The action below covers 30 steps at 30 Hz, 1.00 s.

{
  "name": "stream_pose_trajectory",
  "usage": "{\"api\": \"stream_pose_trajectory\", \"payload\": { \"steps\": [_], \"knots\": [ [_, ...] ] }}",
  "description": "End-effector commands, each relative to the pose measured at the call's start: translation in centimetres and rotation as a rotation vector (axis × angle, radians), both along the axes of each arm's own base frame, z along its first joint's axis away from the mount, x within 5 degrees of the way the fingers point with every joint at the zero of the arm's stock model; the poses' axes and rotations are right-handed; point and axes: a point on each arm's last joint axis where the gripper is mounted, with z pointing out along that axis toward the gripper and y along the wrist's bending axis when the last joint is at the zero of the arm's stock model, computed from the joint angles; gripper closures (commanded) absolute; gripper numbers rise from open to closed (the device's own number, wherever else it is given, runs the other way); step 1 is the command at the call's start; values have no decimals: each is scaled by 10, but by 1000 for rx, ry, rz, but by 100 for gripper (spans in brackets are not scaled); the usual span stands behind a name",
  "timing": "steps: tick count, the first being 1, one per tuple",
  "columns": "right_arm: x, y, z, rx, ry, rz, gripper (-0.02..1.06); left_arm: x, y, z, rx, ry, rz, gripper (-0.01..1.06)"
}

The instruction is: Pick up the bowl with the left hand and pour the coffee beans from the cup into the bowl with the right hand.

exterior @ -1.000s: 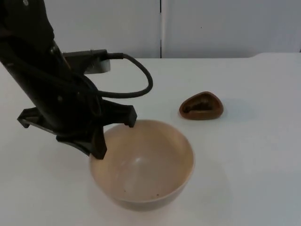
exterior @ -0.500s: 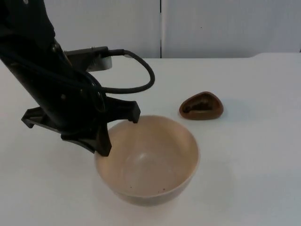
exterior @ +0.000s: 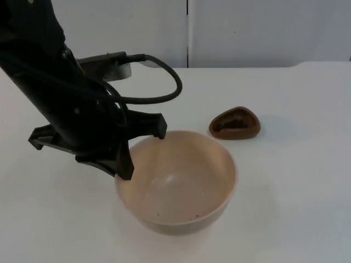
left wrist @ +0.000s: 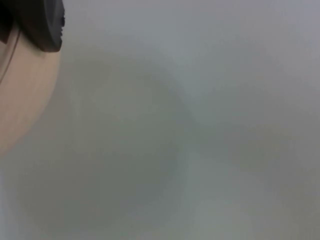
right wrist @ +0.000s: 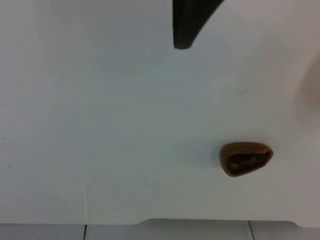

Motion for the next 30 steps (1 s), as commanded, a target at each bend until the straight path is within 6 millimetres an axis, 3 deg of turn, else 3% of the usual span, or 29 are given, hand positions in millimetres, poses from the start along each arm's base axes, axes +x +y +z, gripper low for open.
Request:
{"api": "stream_pose_trajectory", "payload": {
  "steps": [1,7,15,20,21,30],
  "knots": [
    [-2,0,6,-2,-39,-6,-1,-1,0,4,-16,-9,11,105],
    [16,1,28,-3,-25,-6,-1,-1,0,4,-16,-9,11,105],
    [57,4,57,-5,31,-5,-1,-1,0,4,-16,-9,11,105],
    [98,6,76,-11,122,-5,-1,-1,0,3,-15,-7,10,105],
    [98,6,76,-11,122,-5,-1,-1,0,3,-15,-7,10,105],
    [163,11,98,-26,225,6,-1,-1,0,4,-16,-9,11,105]
  ]
}}
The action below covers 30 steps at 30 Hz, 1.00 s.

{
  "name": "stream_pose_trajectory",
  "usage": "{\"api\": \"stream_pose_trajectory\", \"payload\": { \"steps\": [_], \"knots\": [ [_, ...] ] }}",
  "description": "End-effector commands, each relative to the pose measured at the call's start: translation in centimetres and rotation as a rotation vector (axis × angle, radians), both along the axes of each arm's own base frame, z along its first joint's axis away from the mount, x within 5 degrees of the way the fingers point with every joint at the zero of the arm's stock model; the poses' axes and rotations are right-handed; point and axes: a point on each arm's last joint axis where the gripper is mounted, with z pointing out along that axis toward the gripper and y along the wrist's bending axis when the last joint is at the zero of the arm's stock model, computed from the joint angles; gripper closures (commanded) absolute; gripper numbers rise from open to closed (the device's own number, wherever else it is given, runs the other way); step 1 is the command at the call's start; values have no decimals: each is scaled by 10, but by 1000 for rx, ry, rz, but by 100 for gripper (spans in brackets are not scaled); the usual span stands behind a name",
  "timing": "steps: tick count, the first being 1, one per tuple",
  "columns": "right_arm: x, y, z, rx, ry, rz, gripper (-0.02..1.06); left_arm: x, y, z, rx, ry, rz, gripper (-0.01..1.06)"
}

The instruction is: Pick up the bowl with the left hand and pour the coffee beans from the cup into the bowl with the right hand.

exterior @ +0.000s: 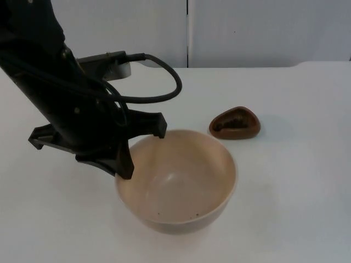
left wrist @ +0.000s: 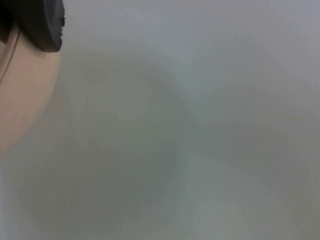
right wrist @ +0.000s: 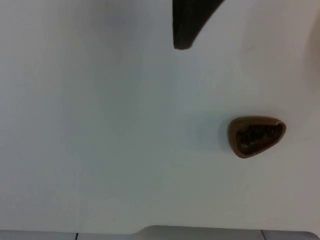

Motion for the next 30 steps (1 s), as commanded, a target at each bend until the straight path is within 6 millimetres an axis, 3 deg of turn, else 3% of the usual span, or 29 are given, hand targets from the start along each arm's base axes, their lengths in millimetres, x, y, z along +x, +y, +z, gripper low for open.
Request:
{"api": "stream_pose_trajectory", "payload": {
  "steps": [1,15,22,30],
  "knots": [
    [11,0,5,-8,4,7,-1,-1,0,3,-14,-6,8,105],
    [93,11,29,-7,117,69,-1,-1,0,3,-14,-6,8,105],
    [122,19,17,2,210,90,-1,-1,0,3,-14,-6,8,105],
    [147,59,-3,-51,320,217,1,-1,0,3,-14,-6,8,105]
  ]
}}
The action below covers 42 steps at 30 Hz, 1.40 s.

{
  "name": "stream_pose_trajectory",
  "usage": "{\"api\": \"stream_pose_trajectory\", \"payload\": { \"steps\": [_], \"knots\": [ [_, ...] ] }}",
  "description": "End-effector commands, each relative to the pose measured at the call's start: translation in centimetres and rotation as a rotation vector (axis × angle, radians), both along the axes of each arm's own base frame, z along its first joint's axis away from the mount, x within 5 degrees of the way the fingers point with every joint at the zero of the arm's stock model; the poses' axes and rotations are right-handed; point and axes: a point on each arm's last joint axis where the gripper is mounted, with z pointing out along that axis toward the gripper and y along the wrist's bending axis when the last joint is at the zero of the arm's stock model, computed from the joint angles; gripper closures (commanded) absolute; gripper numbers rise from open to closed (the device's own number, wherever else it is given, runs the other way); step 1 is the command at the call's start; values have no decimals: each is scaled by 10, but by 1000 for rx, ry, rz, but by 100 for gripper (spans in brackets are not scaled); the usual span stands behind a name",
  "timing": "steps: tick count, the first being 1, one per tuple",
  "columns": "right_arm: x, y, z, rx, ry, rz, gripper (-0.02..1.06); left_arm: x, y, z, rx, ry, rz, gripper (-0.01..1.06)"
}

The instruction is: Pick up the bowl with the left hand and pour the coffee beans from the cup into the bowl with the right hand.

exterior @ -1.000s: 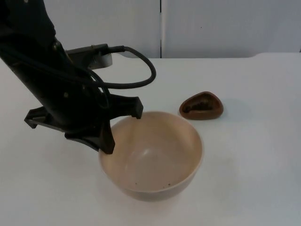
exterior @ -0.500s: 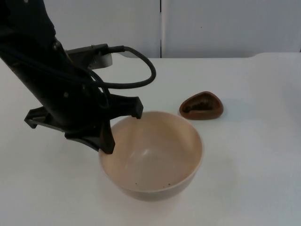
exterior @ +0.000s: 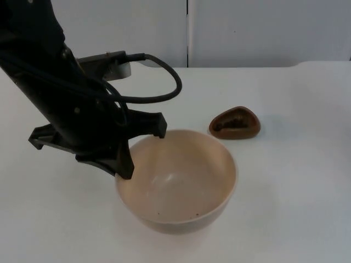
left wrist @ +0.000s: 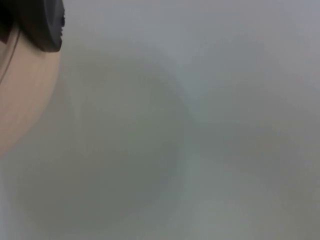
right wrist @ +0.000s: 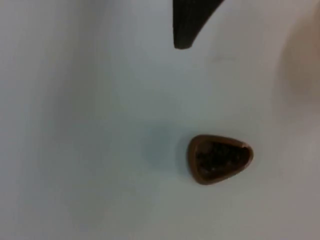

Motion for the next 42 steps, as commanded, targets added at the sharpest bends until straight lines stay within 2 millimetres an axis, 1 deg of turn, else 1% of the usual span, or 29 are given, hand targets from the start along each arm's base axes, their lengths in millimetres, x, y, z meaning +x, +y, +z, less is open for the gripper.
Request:
{"api": "stream_pose_trajectory", "payload": {
  "steps": [1,2,4,5,7,9,10,14,15,16,18,21,22,26,27,29,30,31,32,36,37,42],
  "knots": [
    [6,11,-3,-18,27,41,2,-1,0,3,-14,-6,8,105],
    [13,24,-7,-23,49,75,2,-1,0,3,-14,-6,8,105],
    [26,43,-17,-34,84,115,2,-1,0,3,-14,-6,8,105],
    [26,43,-17,-34,84,115,2,-1,0,3,-14,-6,8,105],
    [39,58,-25,-65,100,133,2,-1,0,3,-14,-6,8,105],
    [54,72,-38,-110,118,133,2,-1,0,3,-14,-6,8,105],
    [54,72,-38,-110,118,133,2,-1,0,3,-14,-6,8,105],
    [79,100,-59,-135,130,171,2,-1,0,3,-14,-6,8,105],
    [79,100,-59,-135,130,171,2,-1,0,3,-14,-6,8,105],
    [85,105,-62,-133,129,174,2,-1,0,3,-14,-6,8,105],
    [96,114,-73,-126,148,180,2,-1,0,3,-14,-6,8,105],
    [110,121,-86,-135,157,181,2,-1,0,3,-14,-6,8,105],
    [110,121,-86,-135,157,181,2,-1,0,3,-14,-6,8,105],
    [124,128,-106,-136,165,177,2,-1,0,3,-14,-8,9,105],
    [124,128,-106,-136,165,177,2,-1,0,3,-14,-8,9,105],
    [130,131,-118,-135,164,179,2,-1,0,4,-14,-10,10,105],
    [135,133,-130,-138,167,180,2,-1,0,4,-15,-12,10,105],
    [137,134,-137,-138,169,178,2,-1,0,4,-15,-15,11,105],
    [137,134,-137,-138,169,178,2,-1,0,4,-15,-15,11,105],
    [147,138,-159,-129,161,167,2,0,0,4,-16,-21,13,105],
    [147,138,-159,-129,161,167,2,0,0,4,-16,-21,13,105],
    [156,142,-181,-122,142,168,2,0,0,4,-16,-21,13,105]
  ]
}}
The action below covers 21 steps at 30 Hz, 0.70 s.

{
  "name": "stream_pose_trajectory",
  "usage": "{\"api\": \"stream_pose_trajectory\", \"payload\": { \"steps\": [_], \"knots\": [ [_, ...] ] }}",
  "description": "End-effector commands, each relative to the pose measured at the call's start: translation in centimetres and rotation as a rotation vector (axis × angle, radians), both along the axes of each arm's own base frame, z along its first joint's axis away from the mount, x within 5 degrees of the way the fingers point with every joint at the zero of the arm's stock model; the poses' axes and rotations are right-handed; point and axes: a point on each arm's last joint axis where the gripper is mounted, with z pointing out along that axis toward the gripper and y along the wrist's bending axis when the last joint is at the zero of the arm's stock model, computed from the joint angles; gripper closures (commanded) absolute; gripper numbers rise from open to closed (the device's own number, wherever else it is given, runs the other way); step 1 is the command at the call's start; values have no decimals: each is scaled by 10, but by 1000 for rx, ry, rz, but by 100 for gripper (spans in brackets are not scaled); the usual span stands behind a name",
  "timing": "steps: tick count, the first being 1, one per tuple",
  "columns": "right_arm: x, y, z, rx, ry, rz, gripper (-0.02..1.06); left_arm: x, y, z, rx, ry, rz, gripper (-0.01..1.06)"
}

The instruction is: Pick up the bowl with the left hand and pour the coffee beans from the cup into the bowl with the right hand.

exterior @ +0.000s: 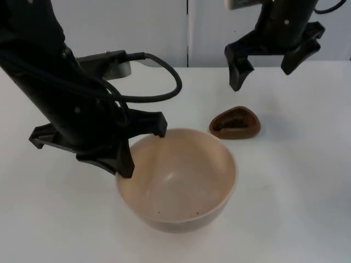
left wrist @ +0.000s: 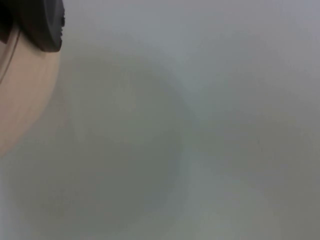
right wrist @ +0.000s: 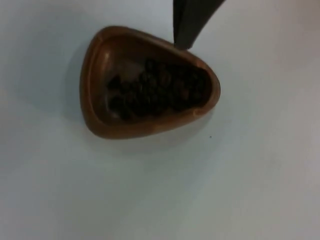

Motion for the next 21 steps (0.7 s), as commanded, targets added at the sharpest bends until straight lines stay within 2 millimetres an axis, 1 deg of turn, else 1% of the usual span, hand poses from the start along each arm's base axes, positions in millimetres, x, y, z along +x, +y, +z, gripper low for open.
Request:
{"api": "stream_pose_trajectory", "payload": {
  "steps": [1,5,7,10,11,15,16,19,21],
  "knots": [
    [3,4,-1,14,-29,3,2,-1,0,4,-15,-13,11,105],
    [12,2,-15,31,-12,-15,4,-1,0,4,-15,-13,11,105],
    [15,0,-17,37,-12,-24,4,-1,0,4,-15,-13,11,105],
    [20,0,-27,28,-9,-25,4,-1,0,4,-15,-13,11,105],
    [20,0,-27,28,-9,-25,4,-1,0,4,-15,-13,11,105],
    [23,0,-43,20,7,-27,4,-1,0,4,-18,-12,13,105],
    [23,0,-43,20,7,-27,4,-1,0,4,-18,-12,13,105],
    [27,-4,-54,16,17,-38,5,-1,0,3,-18,-9,15,105],
    [30,-8,-56,20,13,-47,7,-1,-1,3,-23,-7,20,105]
  ]
}}
